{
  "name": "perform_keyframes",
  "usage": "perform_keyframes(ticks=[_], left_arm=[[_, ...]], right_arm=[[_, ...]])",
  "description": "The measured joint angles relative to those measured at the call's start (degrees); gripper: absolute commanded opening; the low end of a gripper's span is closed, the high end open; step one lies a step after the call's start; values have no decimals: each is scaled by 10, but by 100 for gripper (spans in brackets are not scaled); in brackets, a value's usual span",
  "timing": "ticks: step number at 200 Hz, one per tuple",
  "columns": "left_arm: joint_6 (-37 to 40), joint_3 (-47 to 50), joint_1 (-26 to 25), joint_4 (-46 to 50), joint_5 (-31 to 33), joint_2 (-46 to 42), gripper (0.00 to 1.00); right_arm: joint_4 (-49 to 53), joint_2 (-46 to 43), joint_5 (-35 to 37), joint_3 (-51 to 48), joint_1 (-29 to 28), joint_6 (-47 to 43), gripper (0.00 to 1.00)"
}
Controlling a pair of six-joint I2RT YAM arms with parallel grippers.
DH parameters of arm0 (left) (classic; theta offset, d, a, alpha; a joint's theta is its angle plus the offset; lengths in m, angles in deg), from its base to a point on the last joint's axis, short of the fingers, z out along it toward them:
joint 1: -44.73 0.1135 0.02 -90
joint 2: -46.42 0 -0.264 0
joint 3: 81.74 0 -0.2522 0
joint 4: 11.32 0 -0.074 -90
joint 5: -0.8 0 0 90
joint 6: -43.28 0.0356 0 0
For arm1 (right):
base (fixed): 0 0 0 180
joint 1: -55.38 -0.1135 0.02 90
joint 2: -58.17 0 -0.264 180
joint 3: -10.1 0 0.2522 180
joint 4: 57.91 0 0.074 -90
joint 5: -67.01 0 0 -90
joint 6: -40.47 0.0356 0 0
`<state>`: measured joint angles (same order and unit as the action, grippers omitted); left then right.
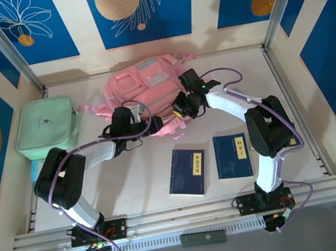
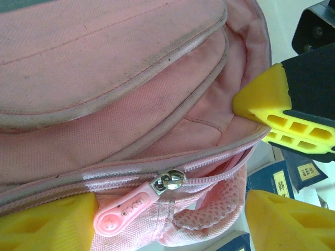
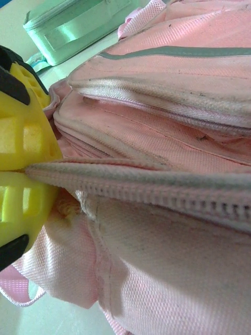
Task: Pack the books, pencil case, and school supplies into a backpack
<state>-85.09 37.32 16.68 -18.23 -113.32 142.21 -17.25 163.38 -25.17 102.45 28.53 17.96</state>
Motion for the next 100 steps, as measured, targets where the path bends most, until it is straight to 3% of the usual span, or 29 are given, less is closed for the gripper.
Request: perform_keyframes(ticks=[88, 100], left_arm=[[13, 9, -2, -11, -10, -1, 34], [19, 9, -2, -8, -10, -1, 33]], right_arm=[[-3, 0, -7, 0, 2, 0, 0], [-3, 0, -9, 0, 3, 0, 0]])
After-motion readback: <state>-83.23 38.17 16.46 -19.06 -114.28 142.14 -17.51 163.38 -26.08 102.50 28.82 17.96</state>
